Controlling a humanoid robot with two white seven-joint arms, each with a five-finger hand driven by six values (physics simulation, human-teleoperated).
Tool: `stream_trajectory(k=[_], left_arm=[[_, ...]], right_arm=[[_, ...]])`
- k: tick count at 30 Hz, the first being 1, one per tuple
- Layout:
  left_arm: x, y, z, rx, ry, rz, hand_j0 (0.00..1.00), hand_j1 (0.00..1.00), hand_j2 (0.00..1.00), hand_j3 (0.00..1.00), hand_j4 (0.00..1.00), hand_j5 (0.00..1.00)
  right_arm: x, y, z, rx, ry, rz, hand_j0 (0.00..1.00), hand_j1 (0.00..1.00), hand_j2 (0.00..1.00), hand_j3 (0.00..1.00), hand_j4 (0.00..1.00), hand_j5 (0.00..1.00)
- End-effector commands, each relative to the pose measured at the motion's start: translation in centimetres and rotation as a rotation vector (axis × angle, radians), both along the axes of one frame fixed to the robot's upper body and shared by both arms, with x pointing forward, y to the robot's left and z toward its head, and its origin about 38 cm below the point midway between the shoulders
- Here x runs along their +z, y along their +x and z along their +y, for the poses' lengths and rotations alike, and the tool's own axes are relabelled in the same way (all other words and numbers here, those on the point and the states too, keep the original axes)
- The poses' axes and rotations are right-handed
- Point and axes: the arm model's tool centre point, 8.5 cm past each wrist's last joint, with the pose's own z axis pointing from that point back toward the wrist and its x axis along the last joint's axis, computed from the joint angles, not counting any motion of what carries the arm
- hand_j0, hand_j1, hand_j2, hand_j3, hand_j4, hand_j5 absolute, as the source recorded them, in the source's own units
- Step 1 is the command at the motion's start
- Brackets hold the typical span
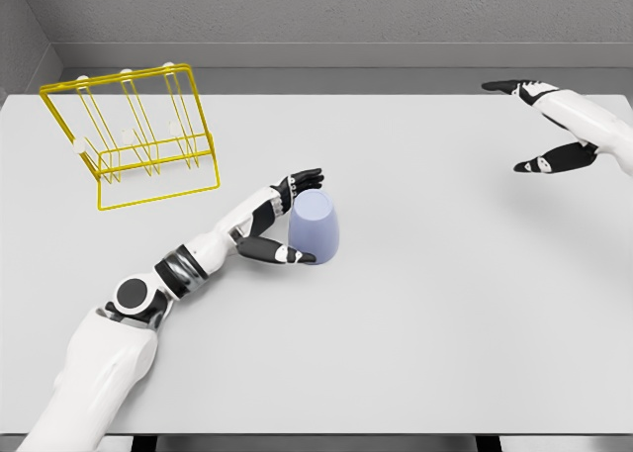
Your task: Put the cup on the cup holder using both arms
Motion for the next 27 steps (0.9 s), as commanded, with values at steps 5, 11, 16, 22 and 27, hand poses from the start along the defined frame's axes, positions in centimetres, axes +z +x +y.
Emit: stream_trajectory(k=[5, 11, 16, 22, 27], left_arm=[[0.05, -0.04, -0.48, -0.005, -0.002, -0.006, 1.00, 1.00, 1.00, 1.00, 1.00, 1.00], [0.03, -0.06, -0.60, -0.007, 0.000, -0.007, 1.00, 1.00, 1.00, 1.00, 1.00, 1.00], [0.08, -0.07, -0.69, -0.009, 0.000, -0.010, 1.00, 1.00, 1.00, 1.00, 1.00, 1.00], [0.02, -0.17, -0.69, -0.008, -0.003, -0.008, 0.53, 0.53, 0.53, 0.53, 0.53, 0.53], [0.11, -0.19, -0.59, -0.006, -0.008, -0.011, 0.36, 0.36, 0.36, 0.36, 0.36, 0.36]], right_arm=[[0.01, 0.07, 0.15, 0.001, 0.008, 0.000, 1.00, 1.00, 1.00, 1.00, 1.00, 1.00], [-0.23, 0.12, -0.01, -0.006, 0.008, 0.005, 1.00, 1.00, 1.00, 1.00, 1.00, 1.00], [-0.25, 0.14, 0.06, -0.004, 0.009, 0.005, 1.00, 1.00, 1.00, 1.00, 1.00, 1.00], [-0.30, 0.12, 0.07, -0.004, 0.009, 0.007, 1.00, 1.00, 1.00, 1.00, 1.00, 1.00], [-0.27, 0.09, -0.06, -0.006, 0.005, 0.006, 1.00, 1.00, 1.00, 1.00, 1.00, 1.00]])
